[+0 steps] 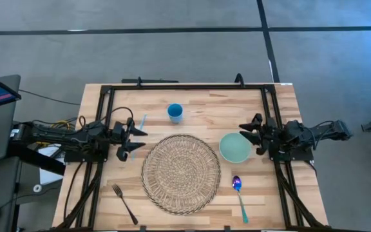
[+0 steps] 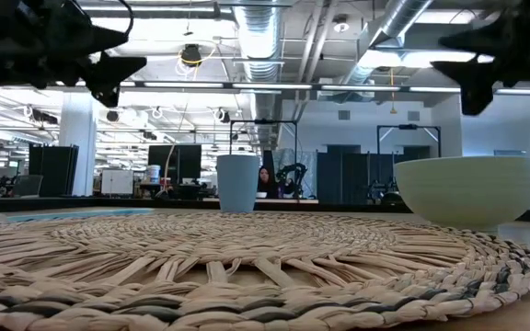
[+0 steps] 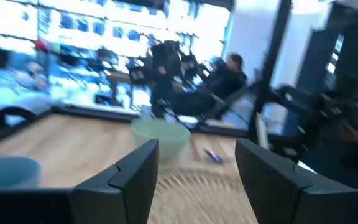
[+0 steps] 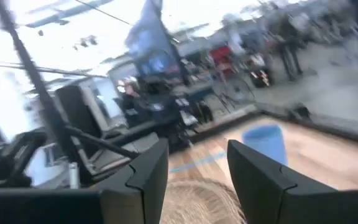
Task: Pick & Place Utensil
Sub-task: Put the green bowl on the brown placemat
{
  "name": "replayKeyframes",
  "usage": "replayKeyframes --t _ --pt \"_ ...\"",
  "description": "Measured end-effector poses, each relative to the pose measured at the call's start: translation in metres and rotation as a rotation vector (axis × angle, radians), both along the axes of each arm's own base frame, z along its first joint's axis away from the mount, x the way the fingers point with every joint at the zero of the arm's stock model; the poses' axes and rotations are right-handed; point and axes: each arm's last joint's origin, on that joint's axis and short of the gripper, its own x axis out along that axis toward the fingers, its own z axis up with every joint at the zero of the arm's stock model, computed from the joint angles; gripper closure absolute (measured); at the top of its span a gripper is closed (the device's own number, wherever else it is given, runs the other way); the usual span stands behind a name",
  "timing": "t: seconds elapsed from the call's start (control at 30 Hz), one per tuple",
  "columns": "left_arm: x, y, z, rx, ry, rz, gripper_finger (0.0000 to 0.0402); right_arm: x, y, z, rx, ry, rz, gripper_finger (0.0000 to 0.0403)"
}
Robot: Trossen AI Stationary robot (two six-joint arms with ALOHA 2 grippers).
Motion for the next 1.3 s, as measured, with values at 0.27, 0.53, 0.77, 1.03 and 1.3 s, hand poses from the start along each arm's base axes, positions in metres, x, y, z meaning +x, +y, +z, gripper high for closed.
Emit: replayKeyframes --t 0.27,0.53,0.77,1.03,1.3 --pt "0.003 0.001 0.002 -0.060 -0.022 0.004 0.0187 0.017 0.007 0.010 0.001 -0.028 0.064 0.0244" --pt "0.010 0.001 -0.001 -0.065 0.003 0.011 0.0203 0.067 0.028 0.044 -0.127 0.235 0.117 0.0244" --pt "0.012 0.001 -0.004 -0.068 0.026 0.010 0.0217 0.104 0.052 0.055 -0.141 0.600 0.047 0.0244" --pt "0.014 0.001 -0.006 -0.068 0.044 0.011 0.0223 0.129 0.073 0.048 -0.043 0.929 -0.008 0.0244" --pt "0.015 0.001 -0.007 -0.068 0.051 0.011 0.0226 0.143 0.082 0.030 0.048 1.153 -0.113 0.0244"
